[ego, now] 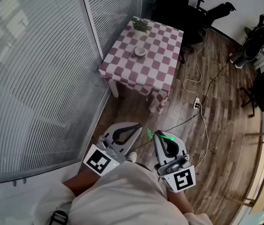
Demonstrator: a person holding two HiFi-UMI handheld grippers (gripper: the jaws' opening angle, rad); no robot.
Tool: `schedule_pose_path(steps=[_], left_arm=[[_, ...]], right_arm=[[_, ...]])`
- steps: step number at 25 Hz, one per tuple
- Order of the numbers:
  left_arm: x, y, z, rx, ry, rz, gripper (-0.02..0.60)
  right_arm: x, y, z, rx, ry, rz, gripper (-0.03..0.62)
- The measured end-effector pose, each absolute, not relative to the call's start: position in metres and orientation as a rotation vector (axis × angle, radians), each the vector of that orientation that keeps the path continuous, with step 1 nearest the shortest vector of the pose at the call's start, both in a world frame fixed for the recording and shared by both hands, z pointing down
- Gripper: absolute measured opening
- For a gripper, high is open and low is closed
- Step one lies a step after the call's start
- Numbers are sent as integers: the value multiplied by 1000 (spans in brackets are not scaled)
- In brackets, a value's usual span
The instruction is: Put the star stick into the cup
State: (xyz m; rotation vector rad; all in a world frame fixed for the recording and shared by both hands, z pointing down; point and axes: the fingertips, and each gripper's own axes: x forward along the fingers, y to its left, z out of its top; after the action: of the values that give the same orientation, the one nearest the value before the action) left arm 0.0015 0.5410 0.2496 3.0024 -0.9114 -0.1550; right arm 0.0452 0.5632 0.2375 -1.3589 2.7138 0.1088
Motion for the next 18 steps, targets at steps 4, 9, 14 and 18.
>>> schedule_pose_path(steps=[4,9,14,18], left_arm=[[3,540,255,2992,-913,-137,32],[0,531,257,2984,-922,-135,32],[-3,512,257,2990,-917,-139,32],[-5,491,259,2997,-901,-134,32]], right_arm=[[46,561,242,-1350,2736,109,40],[46,550,240,-1354,2723,93,40],[41,532,244,-1347,2739,111,40],[39,510,245,-1353,2729,113,40]])
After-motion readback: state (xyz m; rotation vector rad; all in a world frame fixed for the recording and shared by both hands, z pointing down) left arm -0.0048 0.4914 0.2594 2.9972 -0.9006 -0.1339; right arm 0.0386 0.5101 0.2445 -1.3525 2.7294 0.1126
